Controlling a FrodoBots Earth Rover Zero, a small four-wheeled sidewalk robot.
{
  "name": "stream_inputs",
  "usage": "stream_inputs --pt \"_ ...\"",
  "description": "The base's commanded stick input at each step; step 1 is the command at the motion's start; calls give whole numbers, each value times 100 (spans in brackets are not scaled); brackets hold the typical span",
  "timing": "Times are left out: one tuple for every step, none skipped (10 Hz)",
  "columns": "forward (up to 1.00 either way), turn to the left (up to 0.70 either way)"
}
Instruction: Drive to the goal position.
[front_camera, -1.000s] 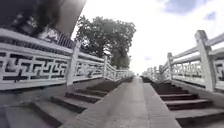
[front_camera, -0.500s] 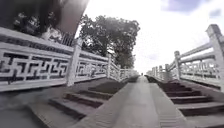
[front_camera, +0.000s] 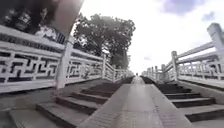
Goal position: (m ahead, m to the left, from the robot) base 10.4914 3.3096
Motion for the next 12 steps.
stream_inputs --pt "45 -27" --pt "45 -27" --pt "45 -27" --pt "45 -21" --pt "45 0" --pt "45 0" --pt "45 0" --pt "45 0" --pt "45 0" --pt "45 0" --pt "45 0" --pt "45 0"
